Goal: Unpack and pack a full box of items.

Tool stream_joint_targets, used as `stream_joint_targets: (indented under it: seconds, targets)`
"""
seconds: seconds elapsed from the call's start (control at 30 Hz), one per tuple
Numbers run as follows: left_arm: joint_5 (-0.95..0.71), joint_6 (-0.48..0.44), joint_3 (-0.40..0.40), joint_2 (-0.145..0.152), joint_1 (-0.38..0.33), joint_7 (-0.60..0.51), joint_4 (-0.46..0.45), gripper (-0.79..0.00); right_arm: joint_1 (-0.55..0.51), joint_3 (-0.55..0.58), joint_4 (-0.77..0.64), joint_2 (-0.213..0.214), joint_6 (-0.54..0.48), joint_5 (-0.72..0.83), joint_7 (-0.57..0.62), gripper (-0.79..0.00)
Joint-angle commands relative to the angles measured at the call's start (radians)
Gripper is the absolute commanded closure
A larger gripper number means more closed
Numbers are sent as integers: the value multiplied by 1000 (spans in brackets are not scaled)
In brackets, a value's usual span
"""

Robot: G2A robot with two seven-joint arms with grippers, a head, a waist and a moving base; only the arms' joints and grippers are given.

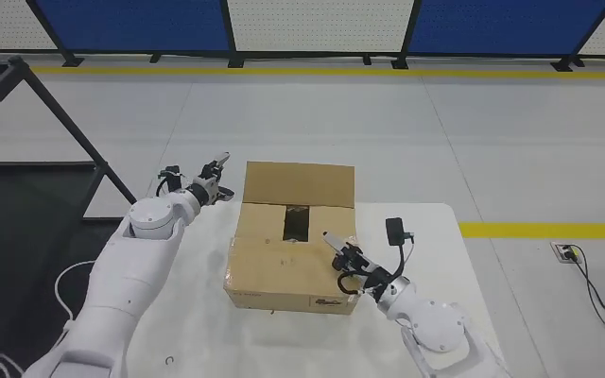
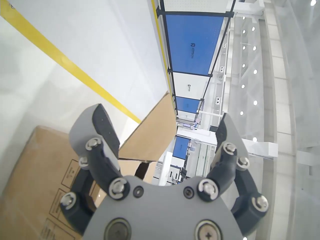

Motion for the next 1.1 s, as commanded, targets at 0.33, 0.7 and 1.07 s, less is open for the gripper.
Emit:
stream_joint_targets:
  seconds: [0.33, 0.7, 1.07]
  targets:
    - [-29, -95, 31, -61, -50, -46, 112, -785, 3, -6, 4, -1, 2, -7, 9, -785]
    - [-25, -172, 6, -60, -73, -140, 171, -785, 17, -8, 22, -4, -2, 6, 20, -785]
    - [2, -147, 4, -80, -66, -1, 184, -785, 7, -1, 22, -3, -7, 6, 22, -785]
